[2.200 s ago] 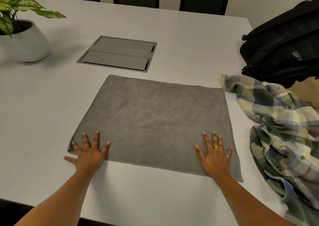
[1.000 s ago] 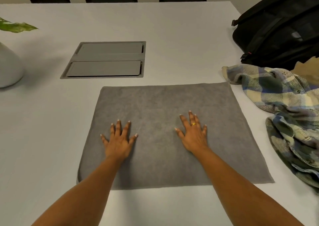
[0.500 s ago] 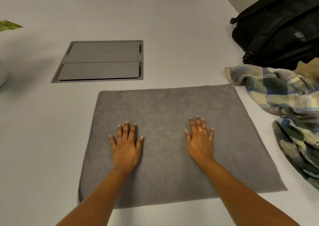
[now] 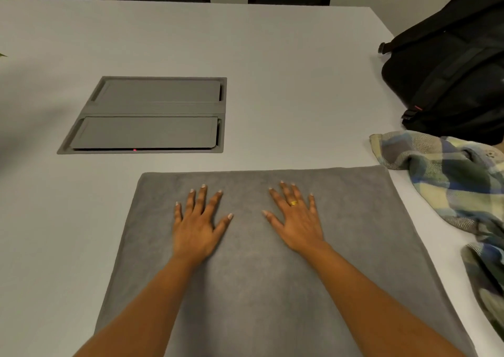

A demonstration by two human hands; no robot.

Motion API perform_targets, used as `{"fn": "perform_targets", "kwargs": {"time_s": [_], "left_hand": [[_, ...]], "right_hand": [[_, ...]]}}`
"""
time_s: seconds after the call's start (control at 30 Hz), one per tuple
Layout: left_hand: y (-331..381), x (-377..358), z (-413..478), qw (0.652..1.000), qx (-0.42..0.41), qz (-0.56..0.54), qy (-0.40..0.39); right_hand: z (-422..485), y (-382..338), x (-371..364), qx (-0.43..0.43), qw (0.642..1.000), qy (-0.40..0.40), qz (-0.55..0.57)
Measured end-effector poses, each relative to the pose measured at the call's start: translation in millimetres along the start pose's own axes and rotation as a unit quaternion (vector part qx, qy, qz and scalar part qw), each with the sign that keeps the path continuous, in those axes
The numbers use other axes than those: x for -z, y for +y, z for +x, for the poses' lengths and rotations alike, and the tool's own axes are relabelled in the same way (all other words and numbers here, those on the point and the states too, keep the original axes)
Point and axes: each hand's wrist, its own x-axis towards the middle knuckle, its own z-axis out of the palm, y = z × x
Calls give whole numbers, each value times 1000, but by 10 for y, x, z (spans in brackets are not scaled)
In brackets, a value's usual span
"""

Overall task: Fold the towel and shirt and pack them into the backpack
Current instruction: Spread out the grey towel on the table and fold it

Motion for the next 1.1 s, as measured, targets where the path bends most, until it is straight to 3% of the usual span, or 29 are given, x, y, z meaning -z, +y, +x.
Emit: {"fn": "perform_targets", "kwargs": {"time_s": [0.2, 0.4, 0.6, 0.8, 0.93, 1.03, 1.1], "left_hand": [[-99, 30, 73, 999, 38, -10, 10], [-2, 61, 6, 999, 51, -13, -1], [-4, 80, -53, 999, 49, -13, -14], [-135, 118, -144, 999, 39, -15, -21], [-166, 151, -296, 999, 27, -35, -15], [-151, 154, -451, 999, 21, -38, -11], [-166, 168, -549, 999, 28, -36, -11]], "right_hand": [[-2, 881, 184, -174, 984, 38, 0], [-285, 1230, 248, -296, 933, 191, 76], [-409, 1366, 348, -387, 904, 174, 46], [-333, 1263, 594, -397, 860, 257, 190], [-279, 646, 695, -318, 873, 275, 247], [-349, -121, 520, -228, 900, 214, 302], [-465, -608, 378, -155, 923, 114, 335]]}}
